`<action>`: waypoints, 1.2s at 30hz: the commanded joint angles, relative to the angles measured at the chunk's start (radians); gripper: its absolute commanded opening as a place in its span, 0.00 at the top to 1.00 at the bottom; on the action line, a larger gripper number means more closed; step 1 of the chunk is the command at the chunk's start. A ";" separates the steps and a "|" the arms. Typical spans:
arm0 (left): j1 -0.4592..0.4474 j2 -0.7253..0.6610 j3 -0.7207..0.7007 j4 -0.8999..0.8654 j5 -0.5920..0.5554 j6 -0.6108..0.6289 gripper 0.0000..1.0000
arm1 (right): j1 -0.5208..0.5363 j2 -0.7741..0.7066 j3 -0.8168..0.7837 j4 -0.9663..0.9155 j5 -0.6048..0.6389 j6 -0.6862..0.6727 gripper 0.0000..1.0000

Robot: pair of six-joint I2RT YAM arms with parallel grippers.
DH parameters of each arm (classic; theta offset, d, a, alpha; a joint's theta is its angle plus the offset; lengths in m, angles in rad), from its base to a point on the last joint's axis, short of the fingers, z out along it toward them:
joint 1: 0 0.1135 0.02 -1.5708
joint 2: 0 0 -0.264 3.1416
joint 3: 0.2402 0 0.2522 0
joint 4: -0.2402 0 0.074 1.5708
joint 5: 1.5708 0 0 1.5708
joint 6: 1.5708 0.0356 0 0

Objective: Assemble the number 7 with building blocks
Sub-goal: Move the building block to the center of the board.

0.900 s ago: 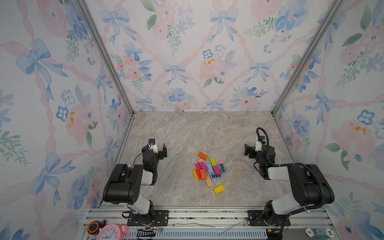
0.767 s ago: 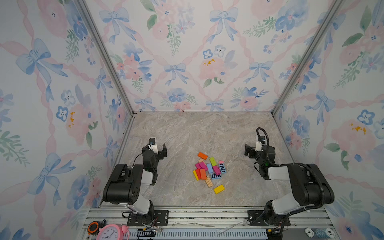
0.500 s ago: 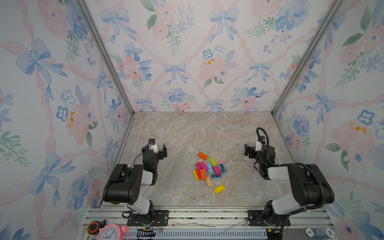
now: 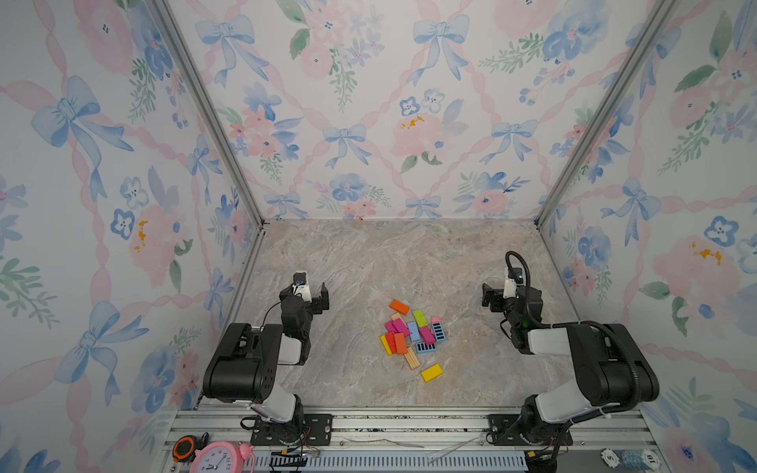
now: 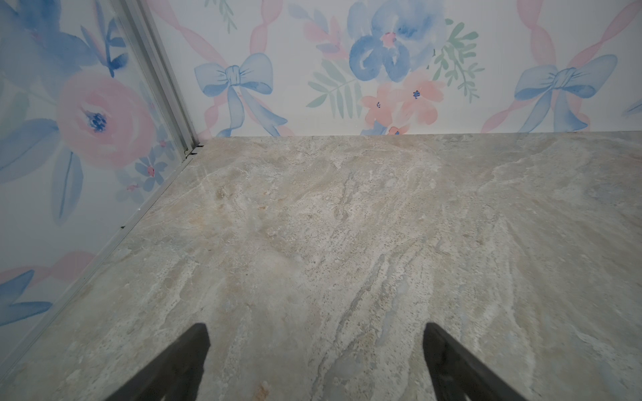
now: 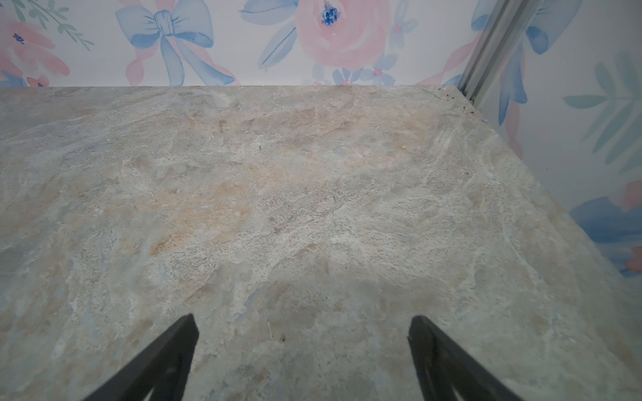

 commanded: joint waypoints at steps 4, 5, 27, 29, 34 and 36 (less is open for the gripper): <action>0.003 -0.012 -0.004 -0.005 0.001 0.005 0.02 | 0.002 -0.005 0.014 0.013 0.004 -0.014 0.03; 0.002 -0.011 -0.003 -0.005 0.001 0.005 0.02 | 0.002 -0.005 0.014 0.013 0.004 -0.015 0.03; -0.002 -0.126 0.070 -0.230 -0.022 0.005 0.02 | -0.009 -0.087 0.036 -0.087 0.000 -0.002 0.03; -0.002 -0.153 0.093 -0.279 -0.031 -0.008 0.02 | -0.011 -0.109 0.039 -0.111 0.004 0.001 0.03; -0.002 -0.190 0.220 -0.529 -0.055 -0.064 0.02 | -0.012 -0.174 0.056 -0.190 0.019 0.006 0.03; -0.002 -0.204 0.250 -0.587 -0.056 -0.092 0.02 | -0.012 -0.210 0.074 -0.247 0.029 0.015 0.03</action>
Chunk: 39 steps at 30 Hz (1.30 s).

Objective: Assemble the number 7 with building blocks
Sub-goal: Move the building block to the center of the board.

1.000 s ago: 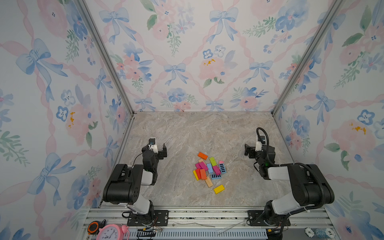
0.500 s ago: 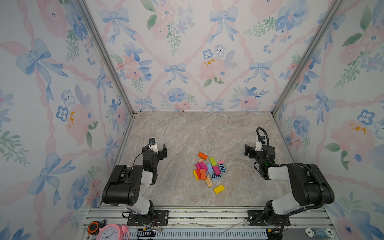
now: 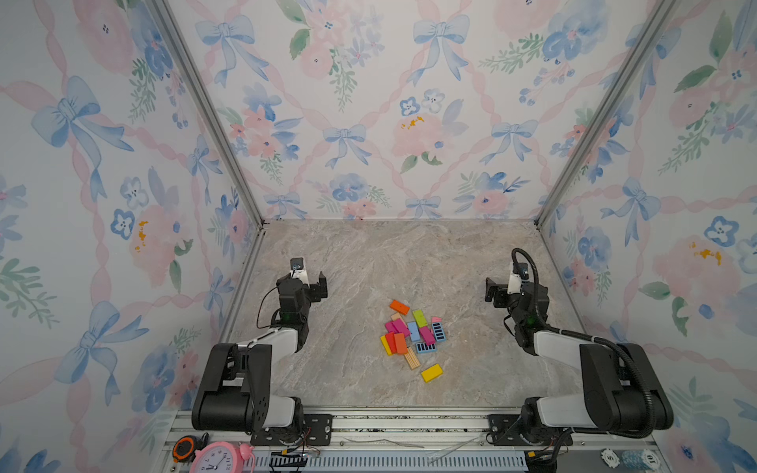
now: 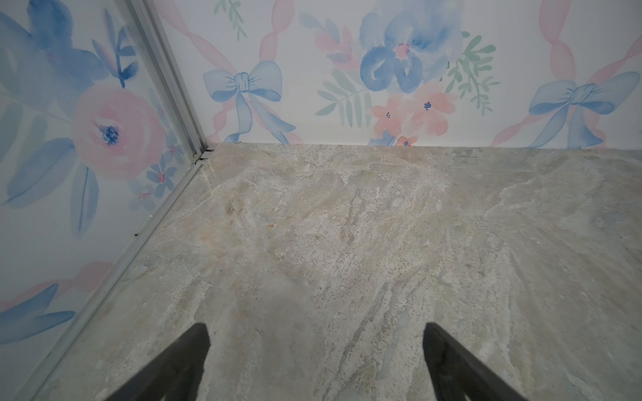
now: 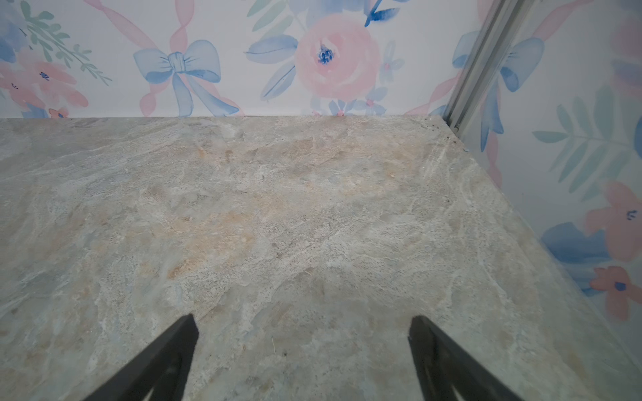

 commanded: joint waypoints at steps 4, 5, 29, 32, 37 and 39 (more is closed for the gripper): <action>-0.002 -0.072 0.091 -0.237 -0.035 -0.141 0.02 | -0.028 -0.114 0.119 -0.285 0.048 0.128 0.03; -0.002 -0.088 0.106 -0.268 -0.042 -0.173 0.02 | -0.037 -0.124 0.158 -0.361 0.048 0.172 0.03; -0.048 -0.363 0.301 -0.911 0.271 -0.490 0.02 | 0.000 -0.262 0.528 -1.095 -0.355 0.384 0.03; -0.076 -0.402 0.284 -0.946 0.294 -0.504 0.02 | 0.064 -0.253 0.561 -1.174 -0.349 0.364 0.03; -0.140 -0.434 0.271 -1.013 0.308 -0.518 0.02 | 0.181 -0.241 0.611 -1.303 -0.305 0.328 0.03; -0.175 -0.438 0.268 -1.031 0.307 -0.520 0.02 | 0.228 -0.236 0.620 -1.348 -0.281 0.320 0.03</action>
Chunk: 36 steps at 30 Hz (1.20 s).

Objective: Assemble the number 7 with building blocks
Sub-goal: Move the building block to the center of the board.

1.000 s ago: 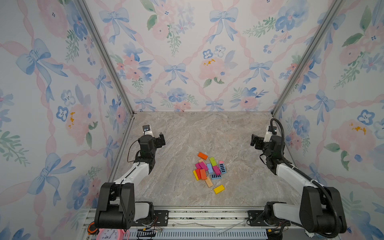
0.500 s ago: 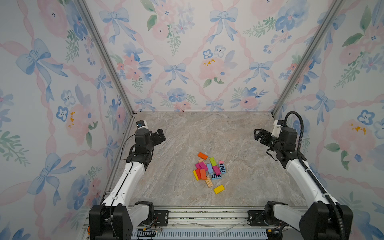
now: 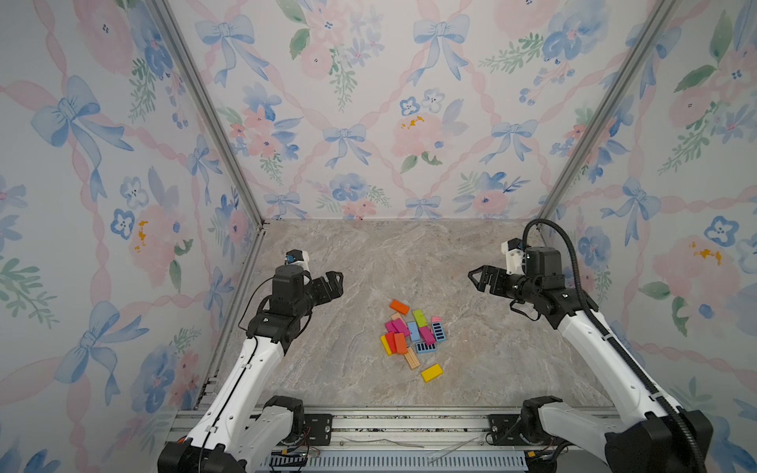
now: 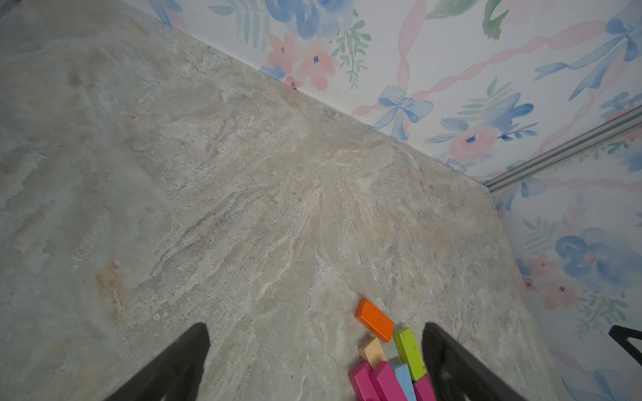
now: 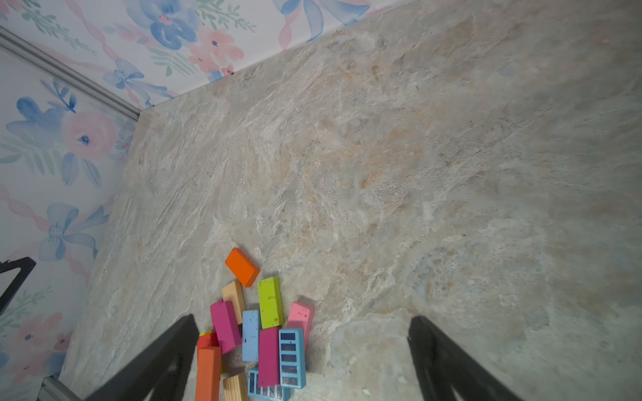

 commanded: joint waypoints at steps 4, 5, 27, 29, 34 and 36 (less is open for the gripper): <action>-0.111 -0.007 -0.068 -0.081 0.030 -0.039 0.02 | 0.146 0.030 0.027 -0.197 0.080 -0.022 0.03; -0.133 0.000 -0.076 -0.080 0.030 -0.044 0.02 | 0.170 0.036 0.019 -0.202 0.088 -0.016 0.03; -0.381 0.127 -0.153 -0.077 -0.016 -0.126 0.04 | 0.357 0.285 -0.095 -0.019 0.027 0.065 0.12; -0.382 0.126 -0.157 -0.078 -0.030 -0.127 0.04 | 0.450 0.334 -0.052 0.003 0.052 0.071 0.12; -0.378 0.110 -0.175 -0.080 -0.045 -0.126 0.04 | 0.645 0.554 0.147 -0.025 0.122 0.080 0.23; -0.375 0.087 -0.194 -0.084 -0.055 -0.132 0.04 | 0.687 0.628 0.210 -0.042 0.139 0.090 0.27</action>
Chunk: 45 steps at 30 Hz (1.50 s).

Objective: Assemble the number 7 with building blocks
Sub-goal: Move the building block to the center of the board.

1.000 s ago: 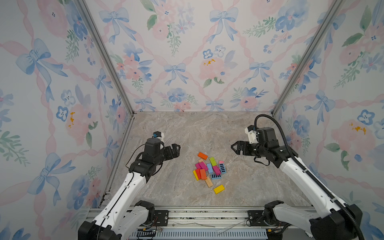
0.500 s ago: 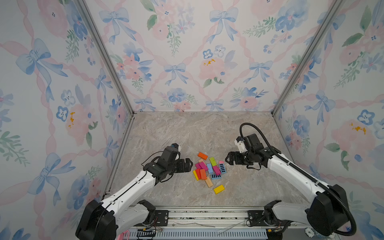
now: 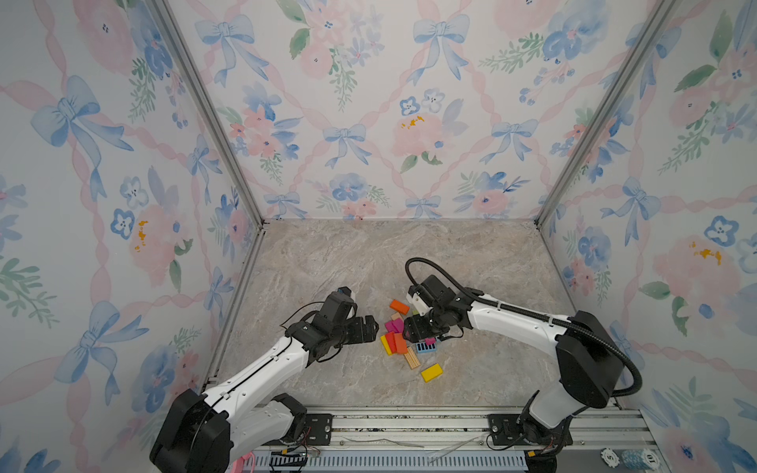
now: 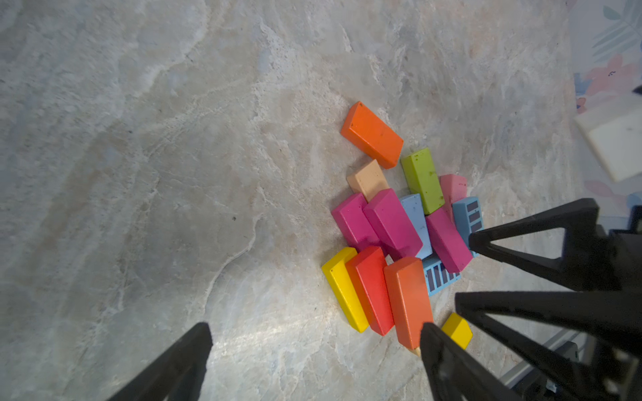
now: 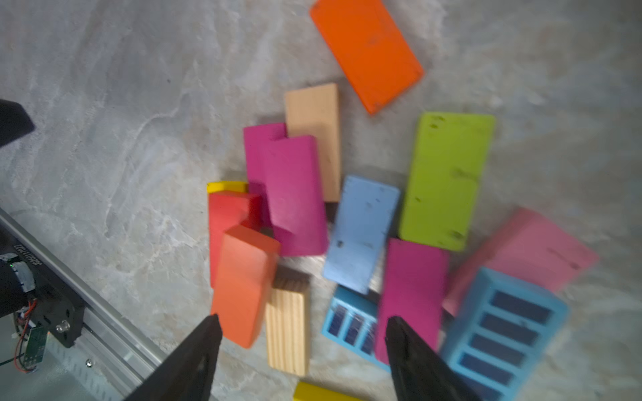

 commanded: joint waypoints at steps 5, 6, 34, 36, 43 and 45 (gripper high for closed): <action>0.048 -0.095 -0.077 -0.018 0.014 -0.020 0.04 | 0.094 0.182 0.154 -0.083 0.100 0.045 0.37; 0.057 -0.103 -0.084 -0.019 0.021 -0.017 0.04 | 0.096 0.187 0.155 -0.084 0.103 0.052 0.38; 0.108 -0.104 -0.097 -0.021 0.066 0.017 0.04 | -0.101 -0.031 -0.106 0.003 0.108 0.052 0.39; 0.109 -0.100 -0.094 -0.020 0.065 0.013 0.04 | -0.065 -0.025 -0.062 -0.007 0.106 0.040 0.39; 0.108 -0.115 -0.098 -0.021 0.068 0.008 0.04 | 0.004 0.073 0.048 -0.027 0.115 0.021 0.38; 0.110 -0.118 -0.101 -0.020 0.065 0.011 0.04 | 0.002 0.096 0.065 -0.032 0.113 0.018 0.38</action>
